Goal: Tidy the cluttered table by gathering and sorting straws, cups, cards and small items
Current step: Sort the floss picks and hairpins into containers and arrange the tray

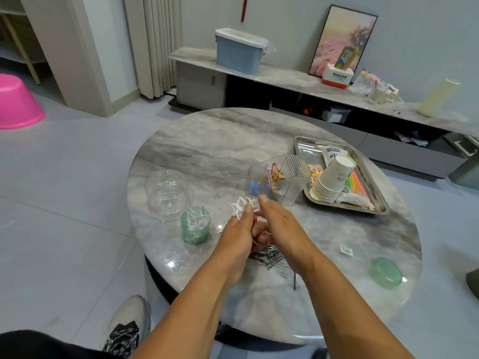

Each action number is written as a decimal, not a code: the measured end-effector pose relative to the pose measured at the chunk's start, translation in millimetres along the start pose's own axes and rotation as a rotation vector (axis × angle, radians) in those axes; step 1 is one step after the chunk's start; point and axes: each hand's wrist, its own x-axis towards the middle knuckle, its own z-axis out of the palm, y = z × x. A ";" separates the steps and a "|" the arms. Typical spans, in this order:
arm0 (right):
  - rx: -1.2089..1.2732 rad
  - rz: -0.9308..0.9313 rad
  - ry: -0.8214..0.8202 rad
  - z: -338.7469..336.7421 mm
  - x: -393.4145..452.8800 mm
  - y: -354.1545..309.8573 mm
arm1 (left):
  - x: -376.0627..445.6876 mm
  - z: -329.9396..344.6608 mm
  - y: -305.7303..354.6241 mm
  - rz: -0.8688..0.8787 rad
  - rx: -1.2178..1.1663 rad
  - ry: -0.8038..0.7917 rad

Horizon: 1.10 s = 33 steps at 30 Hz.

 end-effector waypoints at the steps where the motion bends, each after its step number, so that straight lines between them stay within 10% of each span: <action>1: 0.009 0.012 0.003 5.0 -3.2 2.1 | 0.8 1.5 2.2 0.010 0.053 0.040; 22: 0.112 -0.163 0.054 -11.3 -14.0 -7.9 | -8.9 -11.7 16.4 -0.439 -0.186 -0.580; 33: 0.128 -0.165 -0.137 -21.6 -19.9 -7.4 | -3.7 -15.6 28.5 -0.463 0.226 -0.650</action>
